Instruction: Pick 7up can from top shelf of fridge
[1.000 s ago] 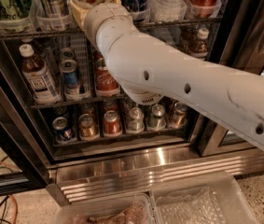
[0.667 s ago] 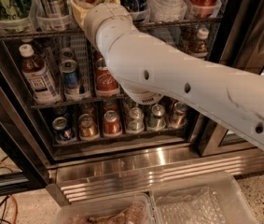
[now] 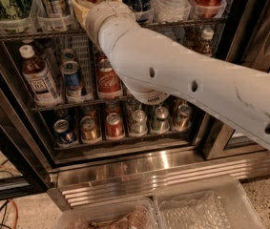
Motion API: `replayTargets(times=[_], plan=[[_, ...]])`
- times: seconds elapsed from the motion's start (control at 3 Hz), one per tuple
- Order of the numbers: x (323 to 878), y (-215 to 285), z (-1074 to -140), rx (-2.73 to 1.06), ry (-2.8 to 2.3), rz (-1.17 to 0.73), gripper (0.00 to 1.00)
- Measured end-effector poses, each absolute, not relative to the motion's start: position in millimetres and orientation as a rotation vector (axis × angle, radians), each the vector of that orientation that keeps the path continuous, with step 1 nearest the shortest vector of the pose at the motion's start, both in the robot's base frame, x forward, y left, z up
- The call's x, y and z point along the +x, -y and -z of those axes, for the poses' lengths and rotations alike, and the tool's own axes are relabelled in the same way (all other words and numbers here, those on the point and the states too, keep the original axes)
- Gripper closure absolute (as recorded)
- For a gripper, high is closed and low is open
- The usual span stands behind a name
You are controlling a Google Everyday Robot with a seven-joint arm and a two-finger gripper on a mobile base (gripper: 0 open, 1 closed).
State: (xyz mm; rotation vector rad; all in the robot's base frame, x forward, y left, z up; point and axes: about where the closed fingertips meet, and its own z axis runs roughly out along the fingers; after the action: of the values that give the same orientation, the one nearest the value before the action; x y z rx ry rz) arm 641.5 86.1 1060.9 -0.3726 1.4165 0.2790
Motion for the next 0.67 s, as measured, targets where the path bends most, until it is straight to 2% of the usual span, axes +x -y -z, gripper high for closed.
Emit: replayTargets(times=[0.67], plan=[[646.7,-68.3,-1090.7,-0.428,-1.361,-0.213,1.00]])
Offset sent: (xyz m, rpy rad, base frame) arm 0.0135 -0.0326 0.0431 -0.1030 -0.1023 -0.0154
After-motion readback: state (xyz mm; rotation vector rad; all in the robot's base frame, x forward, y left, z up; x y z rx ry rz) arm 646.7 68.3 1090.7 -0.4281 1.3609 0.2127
